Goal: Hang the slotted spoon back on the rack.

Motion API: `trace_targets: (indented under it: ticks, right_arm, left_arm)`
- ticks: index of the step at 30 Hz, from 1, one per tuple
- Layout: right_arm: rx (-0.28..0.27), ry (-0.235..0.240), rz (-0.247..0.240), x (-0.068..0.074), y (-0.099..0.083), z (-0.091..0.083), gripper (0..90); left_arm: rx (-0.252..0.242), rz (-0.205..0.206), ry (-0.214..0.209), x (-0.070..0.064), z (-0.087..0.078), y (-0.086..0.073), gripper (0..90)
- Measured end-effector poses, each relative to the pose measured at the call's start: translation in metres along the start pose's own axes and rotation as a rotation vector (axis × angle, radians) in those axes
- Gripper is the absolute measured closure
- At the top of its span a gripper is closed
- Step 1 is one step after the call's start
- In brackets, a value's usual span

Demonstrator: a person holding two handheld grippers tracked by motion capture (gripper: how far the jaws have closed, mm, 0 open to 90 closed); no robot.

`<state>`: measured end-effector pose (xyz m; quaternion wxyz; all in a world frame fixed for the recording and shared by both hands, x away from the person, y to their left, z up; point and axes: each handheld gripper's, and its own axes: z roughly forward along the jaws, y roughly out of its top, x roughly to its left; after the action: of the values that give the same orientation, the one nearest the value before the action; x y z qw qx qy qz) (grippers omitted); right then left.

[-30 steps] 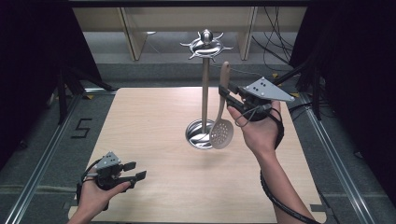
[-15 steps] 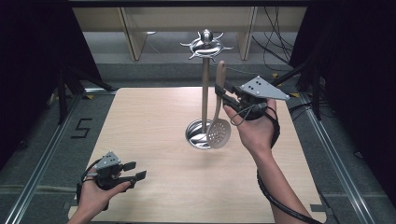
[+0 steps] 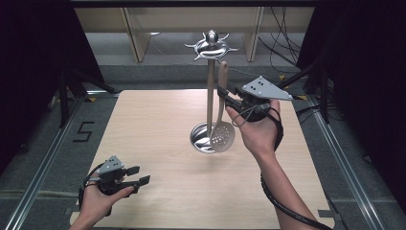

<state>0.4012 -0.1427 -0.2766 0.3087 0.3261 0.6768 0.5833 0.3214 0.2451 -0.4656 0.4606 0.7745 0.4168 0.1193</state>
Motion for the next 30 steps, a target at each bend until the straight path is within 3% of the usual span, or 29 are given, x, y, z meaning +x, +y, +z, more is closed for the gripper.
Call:
trace_targets:
  ticks: [6,18,20,30]
  right_arm:
    - [0.006,-0.014,-0.022,0.000,0.001,0.004,70.0]
    - [0.021,-0.032,-0.015,0.000,0.002,0.008,70.0]
    - [0.029,-0.029,0.006,0.001,0.003,0.009,70.0]
    - [0.036,-0.038,-0.004,-0.001,0.004,0.015,69.9]
  left_arm:
    - [-0.009,0.001,-0.009,0.001,0.001,0.000,38.0]
    - [0.000,-0.001,-0.002,0.000,0.000,0.000,38.0]
    - [0.000,-0.001,-0.002,0.000,0.000,0.000,38.0]
    - [-0.003,-0.001,-0.012,0.000,0.000,0.000,38.0]
